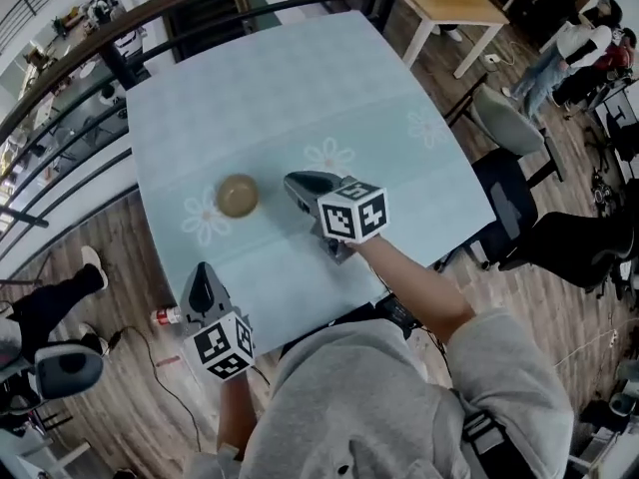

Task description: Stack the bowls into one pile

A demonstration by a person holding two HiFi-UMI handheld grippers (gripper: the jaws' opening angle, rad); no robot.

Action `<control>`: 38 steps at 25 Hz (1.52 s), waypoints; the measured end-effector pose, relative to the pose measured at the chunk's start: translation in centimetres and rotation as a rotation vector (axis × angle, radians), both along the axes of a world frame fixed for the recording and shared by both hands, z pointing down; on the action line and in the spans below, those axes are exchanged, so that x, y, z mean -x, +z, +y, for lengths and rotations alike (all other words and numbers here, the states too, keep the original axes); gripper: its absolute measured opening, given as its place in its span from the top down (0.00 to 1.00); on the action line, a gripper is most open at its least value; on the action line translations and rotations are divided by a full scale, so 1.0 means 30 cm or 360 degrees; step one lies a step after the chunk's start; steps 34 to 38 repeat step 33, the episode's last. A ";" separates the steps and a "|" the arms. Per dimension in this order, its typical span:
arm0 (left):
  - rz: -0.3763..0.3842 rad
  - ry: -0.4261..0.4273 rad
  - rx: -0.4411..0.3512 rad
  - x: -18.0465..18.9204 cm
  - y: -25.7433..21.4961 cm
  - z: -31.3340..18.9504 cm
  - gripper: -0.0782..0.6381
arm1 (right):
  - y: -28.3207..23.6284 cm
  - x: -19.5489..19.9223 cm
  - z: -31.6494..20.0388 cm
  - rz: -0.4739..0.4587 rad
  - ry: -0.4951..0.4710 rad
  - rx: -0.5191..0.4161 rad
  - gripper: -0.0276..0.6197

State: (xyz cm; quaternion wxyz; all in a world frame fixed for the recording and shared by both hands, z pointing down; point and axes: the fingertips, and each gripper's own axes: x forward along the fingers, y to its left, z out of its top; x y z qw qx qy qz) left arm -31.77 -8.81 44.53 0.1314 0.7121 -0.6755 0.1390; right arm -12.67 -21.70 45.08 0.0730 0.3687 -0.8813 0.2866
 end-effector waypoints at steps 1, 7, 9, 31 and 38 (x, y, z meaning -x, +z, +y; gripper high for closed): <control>0.0009 0.0037 -0.0033 -0.037 -0.028 -0.014 0.87 | -0.061 -0.053 0.027 0.0043 0.0017 -0.0114 0.90; -0.0009 0.0209 -0.0145 -0.259 -0.167 0.015 0.87 | -0.267 -0.359 0.278 0.0282 0.0231 -0.0505 0.90; -0.0014 0.0255 -0.0160 -0.347 -0.179 0.036 0.87 | -0.272 -0.444 0.364 0.0353 0.0273 -0.0535 0.90; 0.0032 0.0392 -0.0273 -0.961 -0.246 0.202 0.87 | -0.251 -0.785 0.638 0.0256 0.0235 -0.0577 0.91; 0.0044 0.0384 -0.0266 -0.977 -0.227 0.208 0.87 | -0.239 -0.809 0.640 0.0245 0.0247 -0.0576 0.90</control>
